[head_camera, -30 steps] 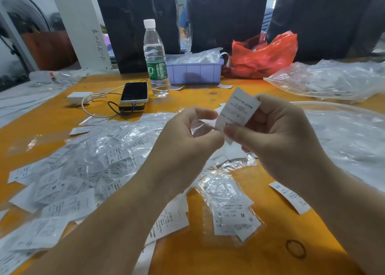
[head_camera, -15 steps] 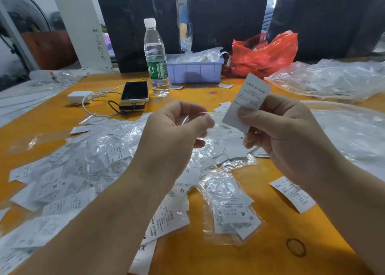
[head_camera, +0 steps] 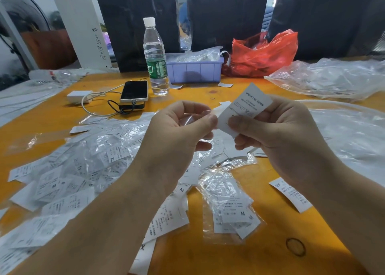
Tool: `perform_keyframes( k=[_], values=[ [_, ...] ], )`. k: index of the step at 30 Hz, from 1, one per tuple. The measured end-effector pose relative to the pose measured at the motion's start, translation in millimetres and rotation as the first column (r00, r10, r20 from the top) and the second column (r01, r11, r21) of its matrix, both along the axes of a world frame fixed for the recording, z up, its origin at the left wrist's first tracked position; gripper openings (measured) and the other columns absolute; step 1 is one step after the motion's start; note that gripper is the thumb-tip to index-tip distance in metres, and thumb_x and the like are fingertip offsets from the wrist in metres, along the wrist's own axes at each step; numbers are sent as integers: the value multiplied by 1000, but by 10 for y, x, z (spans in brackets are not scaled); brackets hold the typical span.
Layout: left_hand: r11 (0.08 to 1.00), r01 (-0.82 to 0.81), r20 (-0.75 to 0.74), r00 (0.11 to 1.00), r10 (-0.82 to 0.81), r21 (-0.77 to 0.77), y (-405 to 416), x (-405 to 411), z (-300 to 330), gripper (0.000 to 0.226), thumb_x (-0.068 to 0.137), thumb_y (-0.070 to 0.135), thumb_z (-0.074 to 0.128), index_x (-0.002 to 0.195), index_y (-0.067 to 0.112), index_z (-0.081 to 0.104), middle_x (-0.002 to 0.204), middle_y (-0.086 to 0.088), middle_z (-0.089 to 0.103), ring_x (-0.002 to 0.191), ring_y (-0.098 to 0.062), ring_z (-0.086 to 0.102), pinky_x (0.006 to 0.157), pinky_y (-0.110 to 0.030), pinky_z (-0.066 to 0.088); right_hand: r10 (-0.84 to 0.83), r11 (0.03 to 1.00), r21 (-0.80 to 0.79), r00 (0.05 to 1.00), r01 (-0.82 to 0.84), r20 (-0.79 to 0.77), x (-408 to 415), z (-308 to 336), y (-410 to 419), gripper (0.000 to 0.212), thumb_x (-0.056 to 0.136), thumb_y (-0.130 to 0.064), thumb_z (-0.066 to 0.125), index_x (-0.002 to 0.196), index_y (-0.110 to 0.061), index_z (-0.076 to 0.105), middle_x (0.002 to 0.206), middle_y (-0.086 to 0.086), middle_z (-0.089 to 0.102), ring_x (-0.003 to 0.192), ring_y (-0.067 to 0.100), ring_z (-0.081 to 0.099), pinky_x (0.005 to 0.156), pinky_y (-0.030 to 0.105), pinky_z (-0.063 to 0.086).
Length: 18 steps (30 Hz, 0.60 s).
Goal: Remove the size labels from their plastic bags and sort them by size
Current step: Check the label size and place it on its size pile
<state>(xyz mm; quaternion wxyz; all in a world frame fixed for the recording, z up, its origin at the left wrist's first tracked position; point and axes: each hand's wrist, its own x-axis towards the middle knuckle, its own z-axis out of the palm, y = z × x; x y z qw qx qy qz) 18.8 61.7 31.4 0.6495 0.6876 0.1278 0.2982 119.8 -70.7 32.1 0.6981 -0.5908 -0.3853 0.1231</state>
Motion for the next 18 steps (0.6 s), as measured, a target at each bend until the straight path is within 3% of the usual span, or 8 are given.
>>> perform_keyframes(
  k=[6, 13, 18],
  values=[
    [999, -27, 38, 999, 29, -46, 24, -11, 16, 15, 81, 14, 73, 92, 18, 66, 78, 3, 72, 66, -9, 65, 58, -23, 53, -75, 996, 43, 997, 76, -23, 60, 6, -18, 12, 83, 3, 68, 82, -9, 68, 69, 7, 70, 55, 18, 62, 54, 29, 55],
    [995, -45, 41, 998, 48, -87, 35, 6, 13, 7, 82, 17, 71, 84, 17, 65, 72, 1, 71, 62, -9, 63, 55, -23, 52, 74, 997, 17, 997, -74, -1, 9, -5, -1, 9, 77, -1, 70, 84, -6, 67, 76, 21, 68, 56, 23, 61, 55, 32, 56],
    [998, -29, 27, 999, 31, -62, 29, 3, 14, 12, 78, 24, 71, 83, 16, 65, 69, 2, 71, 61, -9, 64, 55, -23, 53, 88, 995, 61, 995, -85, -49, 35, 2, -15, 13, 71, -9, 70, 83, -9, 68, 74, 10, 71, 55, 21, 62, 56, 31, 58]
  ],
)
